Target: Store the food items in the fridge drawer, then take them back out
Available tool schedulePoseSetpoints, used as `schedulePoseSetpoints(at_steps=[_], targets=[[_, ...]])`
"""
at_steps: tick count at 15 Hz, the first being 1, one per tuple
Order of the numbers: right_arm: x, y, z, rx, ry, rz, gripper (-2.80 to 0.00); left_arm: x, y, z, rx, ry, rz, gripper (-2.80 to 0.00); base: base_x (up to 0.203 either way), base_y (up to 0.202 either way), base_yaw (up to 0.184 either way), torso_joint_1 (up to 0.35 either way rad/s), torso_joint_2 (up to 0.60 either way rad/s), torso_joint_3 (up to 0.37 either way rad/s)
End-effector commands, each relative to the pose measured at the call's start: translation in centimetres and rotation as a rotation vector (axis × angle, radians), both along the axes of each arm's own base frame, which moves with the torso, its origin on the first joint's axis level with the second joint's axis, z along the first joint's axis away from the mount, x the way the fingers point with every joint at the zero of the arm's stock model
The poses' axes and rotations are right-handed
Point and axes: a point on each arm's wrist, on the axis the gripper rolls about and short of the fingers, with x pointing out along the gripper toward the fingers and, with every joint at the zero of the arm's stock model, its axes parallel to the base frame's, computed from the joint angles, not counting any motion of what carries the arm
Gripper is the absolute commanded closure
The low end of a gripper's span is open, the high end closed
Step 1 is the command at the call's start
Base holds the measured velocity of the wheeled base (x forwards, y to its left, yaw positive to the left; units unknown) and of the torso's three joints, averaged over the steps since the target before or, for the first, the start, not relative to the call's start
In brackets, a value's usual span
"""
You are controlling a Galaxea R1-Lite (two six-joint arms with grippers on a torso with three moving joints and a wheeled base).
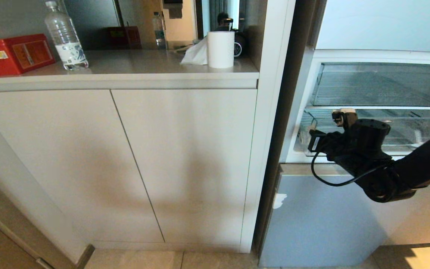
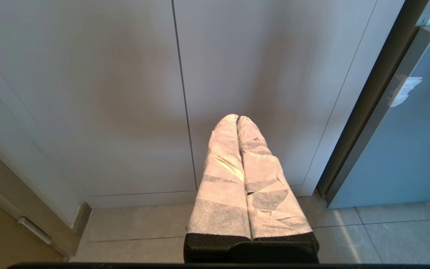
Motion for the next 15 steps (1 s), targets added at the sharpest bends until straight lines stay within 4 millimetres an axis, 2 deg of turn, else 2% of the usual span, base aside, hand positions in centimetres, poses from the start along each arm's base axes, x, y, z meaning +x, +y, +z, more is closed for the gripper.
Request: schedulePoseSetpoints(at_steps=[1, 4, 5, 11, 14, 15], targets=[[-3.2, -0.3, 1.7, -0.001, 0.001, 0.004, 0.0, 0.0, 0.0, 0.0, -0.001, -0.001, 0.0, 0.0, 0.0, 0.0, 0.0, 0.0, 0.0, 0.0], [-6.4, -0.8, 2.0, 0.003, 0.033, 0.003, 0.0, 0.0, 0.0, 0.0, 0.001, -0.001, 0.0, 0.0, 0.0, 0.0, 0.0, 0.0, 0.0, 0.0], [-7.3, -0.9, 2.0, 0.006, 0.045, 0.003, -2.8, 0.0, 0.0, 0.0, 0.001, -0.001, 0.0, 0.0, 0.0, 0.0, 0.0, 0.0, 0.0, 0.0], [-12.9, -1.8, 1.7, 0.006, 0.114, -0.028, -2.8, 0.0, 0.0, 0.0, -0.001, -0.001, 0.0, 0.0, 0.0, 0.0, 0.0, 0.0, 0.0, 0.0], [-15.7, -2.3, 2.8, 0.006, 0.111, -0.036, -2.8, 0.0, 0.0, 0.0, -0.001, -0.001, 0.0, 0.0, 0.0, 0.0, 0.0, 0.0, 0.0, 0.0], [-16.6, -2.5, 3.7, 0.008, 0.1, -0.041, -2.8, 0.0, 0.0, 0.0, -0.001, -0.001, 0.0, 0.0, 0.0, 0.0, 0.0, 0.0, 0.0, 0.0]])
